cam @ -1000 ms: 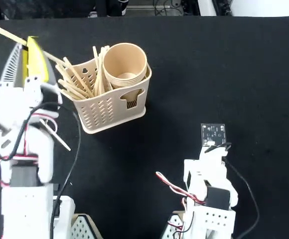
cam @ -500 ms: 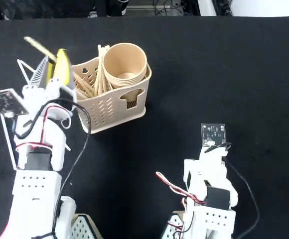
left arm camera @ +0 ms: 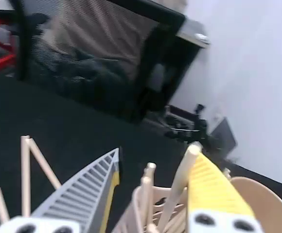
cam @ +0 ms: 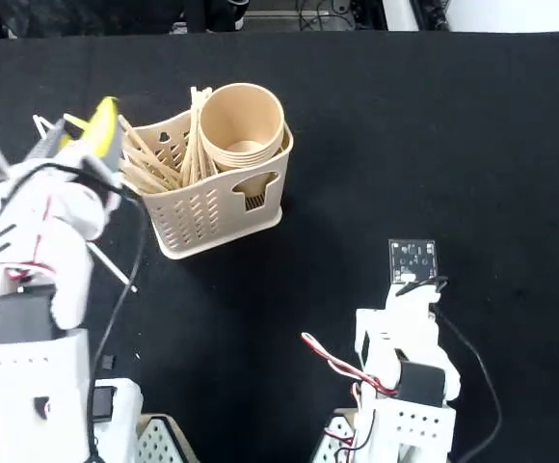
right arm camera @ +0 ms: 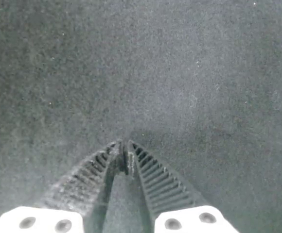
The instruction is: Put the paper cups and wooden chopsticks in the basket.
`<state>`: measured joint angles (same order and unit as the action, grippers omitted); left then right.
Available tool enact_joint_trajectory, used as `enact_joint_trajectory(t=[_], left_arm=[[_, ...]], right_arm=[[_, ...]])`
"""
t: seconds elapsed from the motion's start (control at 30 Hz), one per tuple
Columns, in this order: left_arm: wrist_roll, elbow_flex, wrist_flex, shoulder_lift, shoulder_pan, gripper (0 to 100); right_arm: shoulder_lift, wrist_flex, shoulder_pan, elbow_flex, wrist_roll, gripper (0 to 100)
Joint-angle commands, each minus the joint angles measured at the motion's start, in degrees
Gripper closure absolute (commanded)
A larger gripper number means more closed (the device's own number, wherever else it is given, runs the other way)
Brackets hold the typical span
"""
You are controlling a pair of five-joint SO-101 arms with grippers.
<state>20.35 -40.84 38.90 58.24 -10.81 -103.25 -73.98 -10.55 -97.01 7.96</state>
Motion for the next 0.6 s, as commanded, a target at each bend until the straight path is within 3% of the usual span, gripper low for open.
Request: enact_joint_trajectory(t=[0.0, 0.13, 0.33, 0.57], left_arm=[[-0.70, 13.23, 12.22, -0.26, -6.37, 78], [-1.58, 18.15, 18.73, -4.84, -14.37, 78], [-10.46, 19.91, 17.93, -26.99, -25.89, 78], [-19.96, 30.64, 12.92, -58.81, -31.60, 78]], right_arm=[[-3.82, -0.18, 0.62, 0.48, -0.18, 98.5], [-3.82, -0.18, 0.62, 0.48, -0.18, 98.5], [-3.82, -0.18, 0.62, 0.48, -0.18, 98.5], [-3.82, -0.18, 0.62, 0.48, -0.18, 98.5]])
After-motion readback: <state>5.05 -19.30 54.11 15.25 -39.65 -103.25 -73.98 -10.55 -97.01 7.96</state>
